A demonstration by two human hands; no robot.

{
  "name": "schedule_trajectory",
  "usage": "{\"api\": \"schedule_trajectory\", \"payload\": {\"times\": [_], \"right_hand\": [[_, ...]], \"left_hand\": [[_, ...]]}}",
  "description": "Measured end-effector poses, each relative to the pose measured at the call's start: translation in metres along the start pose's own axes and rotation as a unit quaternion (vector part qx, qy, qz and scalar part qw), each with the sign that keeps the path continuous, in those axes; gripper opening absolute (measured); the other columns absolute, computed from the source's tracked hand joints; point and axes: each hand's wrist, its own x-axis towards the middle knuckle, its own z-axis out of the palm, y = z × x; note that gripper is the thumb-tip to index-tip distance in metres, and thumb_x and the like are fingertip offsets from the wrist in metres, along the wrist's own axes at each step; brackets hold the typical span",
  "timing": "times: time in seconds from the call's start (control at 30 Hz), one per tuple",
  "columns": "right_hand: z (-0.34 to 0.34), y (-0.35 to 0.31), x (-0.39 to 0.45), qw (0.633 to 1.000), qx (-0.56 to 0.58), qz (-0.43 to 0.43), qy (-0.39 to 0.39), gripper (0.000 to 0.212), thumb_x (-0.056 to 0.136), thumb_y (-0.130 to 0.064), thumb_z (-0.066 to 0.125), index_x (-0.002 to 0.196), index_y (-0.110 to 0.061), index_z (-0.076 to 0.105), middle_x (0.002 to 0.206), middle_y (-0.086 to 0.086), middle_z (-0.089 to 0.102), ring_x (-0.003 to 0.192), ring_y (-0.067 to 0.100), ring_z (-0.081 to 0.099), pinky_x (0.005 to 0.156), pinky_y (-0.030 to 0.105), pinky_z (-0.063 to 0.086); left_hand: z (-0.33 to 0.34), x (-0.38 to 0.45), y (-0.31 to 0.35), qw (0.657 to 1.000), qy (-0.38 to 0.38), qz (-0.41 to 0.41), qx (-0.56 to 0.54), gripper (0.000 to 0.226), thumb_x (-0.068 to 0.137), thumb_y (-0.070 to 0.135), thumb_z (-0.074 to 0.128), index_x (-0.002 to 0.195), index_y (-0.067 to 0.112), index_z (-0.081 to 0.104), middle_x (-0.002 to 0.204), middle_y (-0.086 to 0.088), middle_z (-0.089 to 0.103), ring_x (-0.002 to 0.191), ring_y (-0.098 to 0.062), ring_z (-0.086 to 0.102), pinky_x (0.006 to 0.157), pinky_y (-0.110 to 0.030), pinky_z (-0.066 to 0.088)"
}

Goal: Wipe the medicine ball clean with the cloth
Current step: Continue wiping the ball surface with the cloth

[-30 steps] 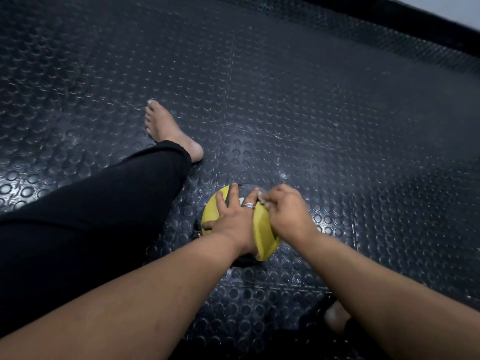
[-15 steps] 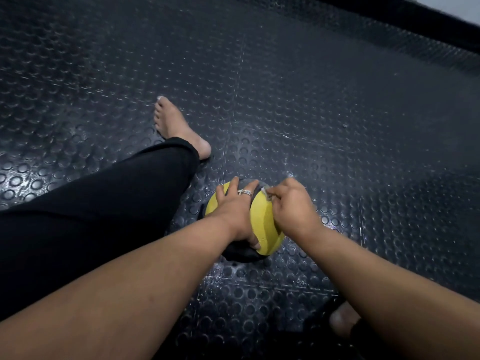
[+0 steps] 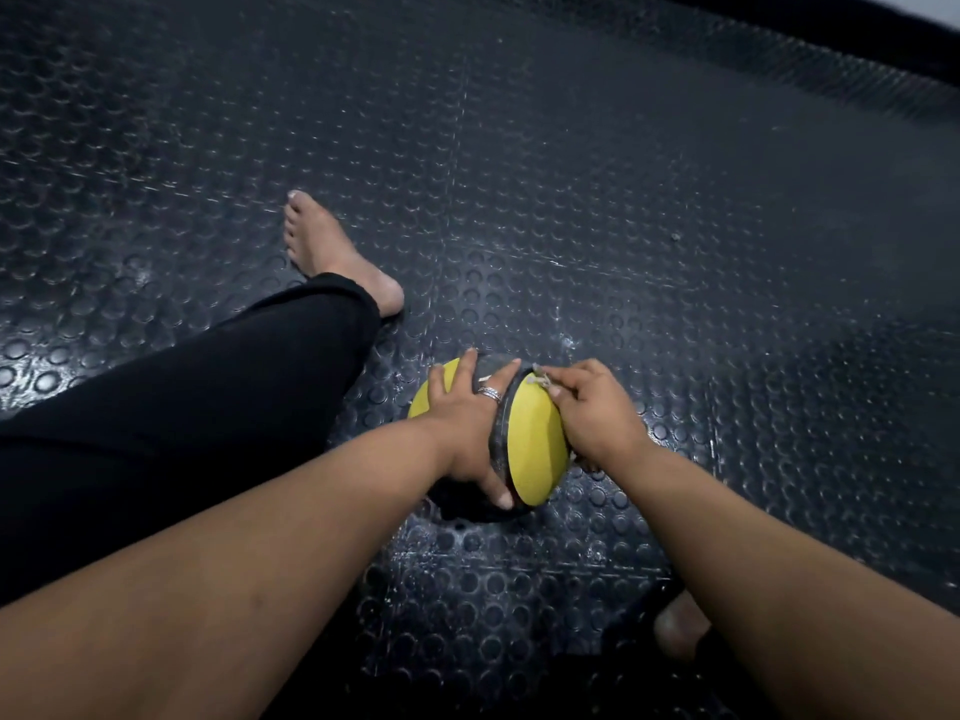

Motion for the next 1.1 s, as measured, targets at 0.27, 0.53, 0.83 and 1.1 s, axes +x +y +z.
{"api": "schedule_trajectory", "payload": {"times": [0.27,0.53,0.83,1.1], "right_hand": [[0.015,-0.013,-0.033,0.982,-0.103,-0.15,0.05,0.032,0.093,-0.011,0.051,0.123,-0.007,0.061,0.099,0.01,0.054,0.094,0.03,0.054,0.082,0.04,0.048],[0.019,-0.023,-0.025,0.981,-0.127,-0.127,0.072,0.033,0.088,-0.012,0.047,0.116,-0.012,0.065,0.093,0.007,0.051,0.087,0.03,0.053,0.075,0.039,0.048],[0.014,-0.004,-0.005,0.993,-0.045,-0.02,0.108,0.03,0.093,-0.007,0.046,0.118,-0.009,0.065,0.101,0.006,0.052,0.096,0.028,0.056,0.087,0.036,0.047],[0.029,-0.011,-0.057,0.966,-0.104,-0.23,0.057,0.032,0.087,-0.021,0.044,0.103,-0.01,0.07,0.083,0.01,0.055,0.068,0.031,0.055,0.058,0.039,0.05]], "left_hand": [[0.007,-0.003,-0.005,0.999,0.03,0.001,-0.033,0.139,0.06,0.034,0.092,0.148,0.05,-0.014,0.158,0.001,-0.031,0.144,-0.039,-0.024,0.12,-0.054,0.011],[0.007,-0.002,-0.004,0.998,0.038,-0.003,-0.047,0.139,0.057,0.034,0.093,0.149,0.051,-0.011,0.158,0.003,-0.028,0.145,-0.037,-0.024,0.12,-0.053,0.014],[0.01,-0.001,0.008,0.998,0.05,-0.003,-0.032,0.137,0.058,0.036,0.092,0.15,0.048,-0.009,0.159,-0.003,-0.026,0.145,-0.041,-0.022,0.118,-0.05,0.012],[0.005,0.005,0.0,0.997,0.057,-0.004,-0.052,0.135,0.058,0.032,0.092,0.151,0.045,-0.005,0.16,-0.004,-0.021,0.146,-0.041,-0.017,0.119,-0.049,0.017]]}}
